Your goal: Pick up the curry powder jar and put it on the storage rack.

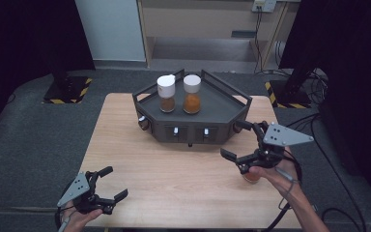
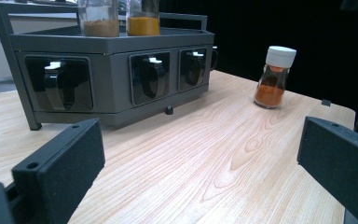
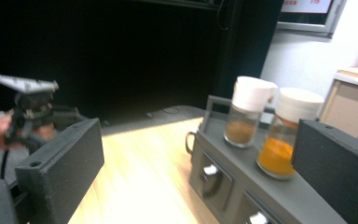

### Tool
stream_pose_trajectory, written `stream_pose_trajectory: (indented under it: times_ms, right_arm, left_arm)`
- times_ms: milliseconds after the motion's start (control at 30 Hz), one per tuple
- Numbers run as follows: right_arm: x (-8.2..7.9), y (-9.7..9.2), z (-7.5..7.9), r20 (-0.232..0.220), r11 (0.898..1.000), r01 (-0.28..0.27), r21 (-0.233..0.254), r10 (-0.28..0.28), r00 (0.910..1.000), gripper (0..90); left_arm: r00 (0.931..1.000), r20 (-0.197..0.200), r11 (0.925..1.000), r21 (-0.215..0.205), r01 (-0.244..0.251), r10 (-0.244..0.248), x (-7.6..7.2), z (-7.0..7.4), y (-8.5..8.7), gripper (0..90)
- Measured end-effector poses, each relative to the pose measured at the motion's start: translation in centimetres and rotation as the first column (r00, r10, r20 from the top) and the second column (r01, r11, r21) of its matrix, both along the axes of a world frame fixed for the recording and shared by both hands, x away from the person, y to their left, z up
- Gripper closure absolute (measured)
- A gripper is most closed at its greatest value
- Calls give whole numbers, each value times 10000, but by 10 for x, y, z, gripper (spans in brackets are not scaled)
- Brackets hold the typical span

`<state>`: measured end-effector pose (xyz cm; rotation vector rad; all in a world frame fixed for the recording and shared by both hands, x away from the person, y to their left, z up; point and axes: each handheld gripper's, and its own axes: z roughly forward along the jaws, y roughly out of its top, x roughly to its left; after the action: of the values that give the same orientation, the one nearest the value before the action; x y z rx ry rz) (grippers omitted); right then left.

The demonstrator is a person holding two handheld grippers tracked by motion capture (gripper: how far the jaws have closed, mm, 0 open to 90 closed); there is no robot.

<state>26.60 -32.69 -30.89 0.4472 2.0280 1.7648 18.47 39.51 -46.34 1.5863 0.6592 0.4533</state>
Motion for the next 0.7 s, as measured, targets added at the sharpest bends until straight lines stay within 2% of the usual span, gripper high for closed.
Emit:
stream_pose_trajectory:
  times_ms: [133,400,700]
  right_arm:
    - [-12,-11,-10,-117,9998,160,-117,-161,9998,29]
    - [-32,-36,-32,-261,9978,657,31,-655,9975,34]
    - [-50,-58,-44,-396,9910,1336,-14,-1336,9902,34]
  left_arm:
    - [10000,-4,10000,19,-7,7,0,0,0,0]
    - [10000,-6,10000,23,-55,55,0,0,0,0]
    - [10000,-8,10000,49,-47,47,0,0,-1,0]
